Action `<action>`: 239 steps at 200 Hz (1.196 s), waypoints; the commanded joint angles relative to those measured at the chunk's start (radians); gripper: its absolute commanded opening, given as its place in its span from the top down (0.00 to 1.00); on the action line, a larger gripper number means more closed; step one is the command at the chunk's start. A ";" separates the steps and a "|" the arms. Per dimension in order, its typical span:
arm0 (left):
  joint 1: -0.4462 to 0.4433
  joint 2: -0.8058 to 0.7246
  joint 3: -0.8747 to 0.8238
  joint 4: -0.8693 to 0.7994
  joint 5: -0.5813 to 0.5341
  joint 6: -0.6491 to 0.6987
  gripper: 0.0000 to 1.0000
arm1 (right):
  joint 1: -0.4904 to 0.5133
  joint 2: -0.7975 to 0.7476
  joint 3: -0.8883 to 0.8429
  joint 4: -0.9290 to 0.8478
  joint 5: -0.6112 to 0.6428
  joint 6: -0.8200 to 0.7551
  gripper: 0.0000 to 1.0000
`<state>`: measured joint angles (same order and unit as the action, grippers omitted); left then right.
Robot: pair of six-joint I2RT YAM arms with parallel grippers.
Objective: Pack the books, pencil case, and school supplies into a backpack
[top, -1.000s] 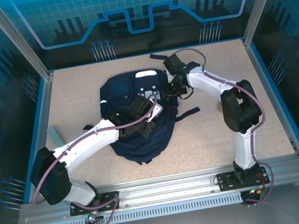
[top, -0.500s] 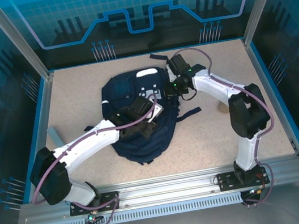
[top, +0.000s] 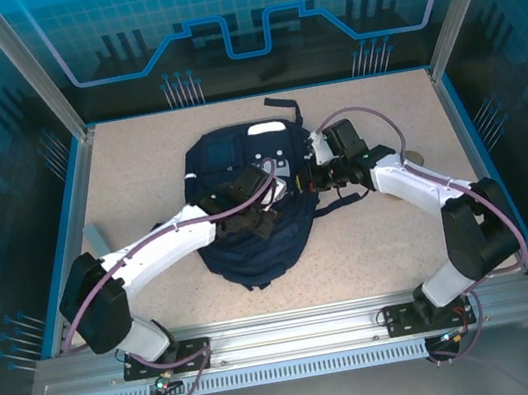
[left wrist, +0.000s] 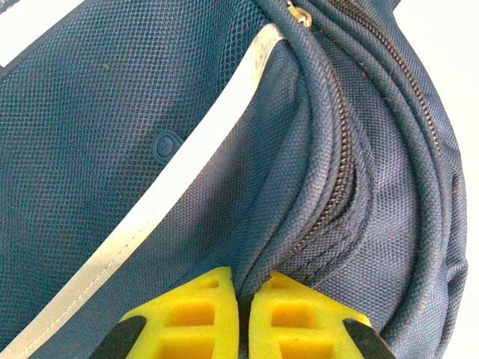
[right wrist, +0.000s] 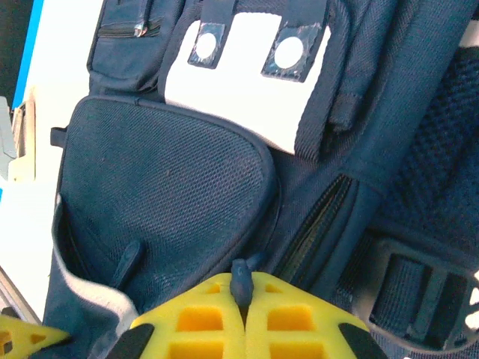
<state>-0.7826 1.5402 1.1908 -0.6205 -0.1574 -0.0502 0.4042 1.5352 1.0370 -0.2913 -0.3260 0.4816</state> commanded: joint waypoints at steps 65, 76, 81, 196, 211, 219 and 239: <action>0.037 -0.001 0.075 0.136 0.025 -0.176 0.95 | 0.024 -0.149 -0.137 0.115 -0.191 0.024 1.00; 0.041 0.007 0.085 0.152 0.038 -0.205 0.95 | 0.026 -0.185 -0.184 0.147 -0.204 0.032 1.00; 0.044 0.011 0.092 0.162 0.047 -0.214 0.95 | 0.028 -0.199 -0.202 0.159 -0.208 0.035 1.00; 0.165 0.024 0.116 0.156 0.241 -0.310 0.50 | -0.027 -0.332 -0.263 0.189 -0.150 0.087 1.00; 0.205 -0.030 0.048 0.153 0.282 -0.278 0.44 | -0.057 -0.326 -0.238 0.174 -0.153 0.090 1.00; 0.218 -0.062 0.012 0.156 0.303 -0.247 0.40 | -0.068 -0.320 -0.222 0.164 -0.155 0.090 1.00; 0.222 -0.138 -0.062 0.157 0.327 -0.158 0.31 | -0.082 -0.299 -0.196 0.152 -0.161 0.090 1.00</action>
<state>-0.5785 1.5009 1.2034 -0.5125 0.1150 -0.3088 0.3462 1.2324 0.7792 -0.1230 -0.4286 0.5575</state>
